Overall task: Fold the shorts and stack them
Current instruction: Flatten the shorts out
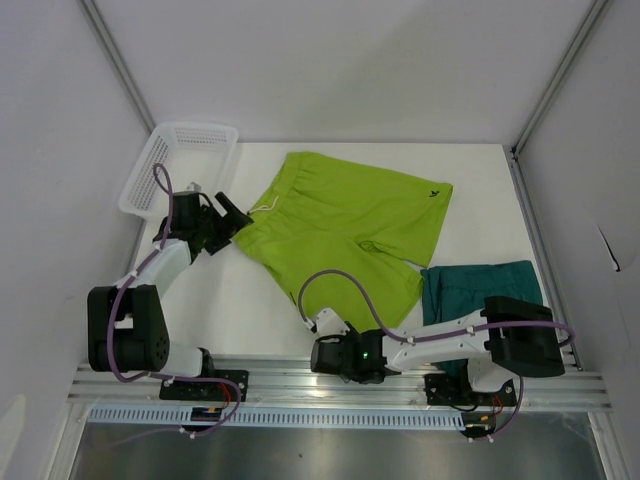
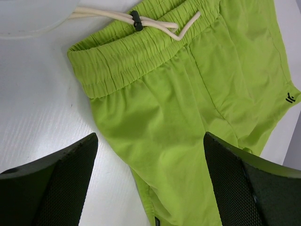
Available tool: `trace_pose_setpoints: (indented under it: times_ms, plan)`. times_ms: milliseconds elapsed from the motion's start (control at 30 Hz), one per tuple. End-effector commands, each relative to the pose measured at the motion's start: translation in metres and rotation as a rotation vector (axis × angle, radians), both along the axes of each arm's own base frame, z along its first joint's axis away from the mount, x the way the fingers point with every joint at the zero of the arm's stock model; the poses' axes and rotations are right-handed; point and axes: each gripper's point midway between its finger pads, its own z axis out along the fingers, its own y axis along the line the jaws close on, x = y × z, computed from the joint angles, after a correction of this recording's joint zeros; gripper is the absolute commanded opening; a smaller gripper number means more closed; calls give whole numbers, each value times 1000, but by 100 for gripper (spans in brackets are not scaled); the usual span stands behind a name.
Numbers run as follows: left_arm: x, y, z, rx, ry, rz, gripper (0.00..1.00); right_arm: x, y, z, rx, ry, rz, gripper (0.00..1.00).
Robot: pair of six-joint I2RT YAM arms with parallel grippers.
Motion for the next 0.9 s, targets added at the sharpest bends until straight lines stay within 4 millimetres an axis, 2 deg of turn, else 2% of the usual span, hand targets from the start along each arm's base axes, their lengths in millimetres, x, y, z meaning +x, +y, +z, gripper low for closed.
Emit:
trace_pose_setpoints:
  times_ms: [0,100,133,200,233,300,433,533,633,767,800,867]
  plan:
    - [0,0,12,2,-40,-12,94,9,-4,8,-43,-86,-40,51]
    - [0,0,11,1,-41,-12,94,12,-13,5,-83,-106,-55,43]
    - [0,-1,10,-2,-38,-12,94,13,-14,2,-96,-110,-52,30]
    - [1,-1,7,-2,-32,-12,94,12,-17,1,-115,-114,-53,14]
    - [1,-1,6,-4,-28,-12,94,12,-18,2,-121,-120,-55,0]
    - [1,-1,4,-6,-22,-11,94,9,-23,4,-133,-139,-50,0]
    - [-1,-3,1,-18,-12,-11,93,-1,-29,22,-100,-182,-36,0]
    - [-6,-8,-1,-37,-5,-14,91,-4,-40,25,-92,-172,-57,0]
    - [-16,-10,-1,-47,-6,-10,91,-3,-45,30,-59,-165,-85,0]
    - [-35,-8,-12,-58,10,21,91,-2,-56,36,-30,-162,-134,0]
    - [-44,-8,-23,-59,33,26,91,-2,-58,37,-24,-159,-142,0]
    - [-45,-7,-22,-54,21,32,91,-3,-64,37,-18,-153,-165,0]
